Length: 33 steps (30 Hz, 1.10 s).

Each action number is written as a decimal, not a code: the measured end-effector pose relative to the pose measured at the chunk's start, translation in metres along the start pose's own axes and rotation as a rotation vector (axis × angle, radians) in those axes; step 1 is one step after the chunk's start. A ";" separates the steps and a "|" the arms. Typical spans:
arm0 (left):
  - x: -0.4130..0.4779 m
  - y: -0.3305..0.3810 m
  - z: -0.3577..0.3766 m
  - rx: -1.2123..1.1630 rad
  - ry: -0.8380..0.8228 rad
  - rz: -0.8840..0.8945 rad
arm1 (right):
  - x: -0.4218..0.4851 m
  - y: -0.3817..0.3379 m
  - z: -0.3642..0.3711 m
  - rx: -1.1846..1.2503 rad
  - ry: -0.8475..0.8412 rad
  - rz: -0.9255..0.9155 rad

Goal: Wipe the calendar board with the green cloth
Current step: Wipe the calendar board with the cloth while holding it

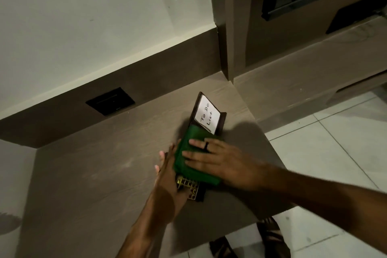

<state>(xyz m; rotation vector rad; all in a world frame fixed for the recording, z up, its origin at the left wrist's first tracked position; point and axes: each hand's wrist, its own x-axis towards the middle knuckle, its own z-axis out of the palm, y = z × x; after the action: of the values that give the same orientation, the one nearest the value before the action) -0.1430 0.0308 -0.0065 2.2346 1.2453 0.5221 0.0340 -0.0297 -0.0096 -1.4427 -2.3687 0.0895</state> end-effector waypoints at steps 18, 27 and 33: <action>0.006 -0.009 -0.026 -0.010 -0.399 -0.126 | 0.066 0.108 -0.057 0.025 0.073 0.527; 0.000 -0.009 -0.028 -0.159 -0.411 -0.112 | 0.000 -0.023 0.039 0.092 0.197 0.324; 0.000 -0.005 -0.029 -0.104 -0.419 -0.087 | -0.025 -0.006 0.055 0.147 0.145 0.523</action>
<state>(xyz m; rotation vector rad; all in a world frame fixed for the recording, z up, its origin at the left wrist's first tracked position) -0.1629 0.0401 0.0134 2.0529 1.0625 0.0740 0.0203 -0.0467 -0.0663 -1.8831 -1.7815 0.2757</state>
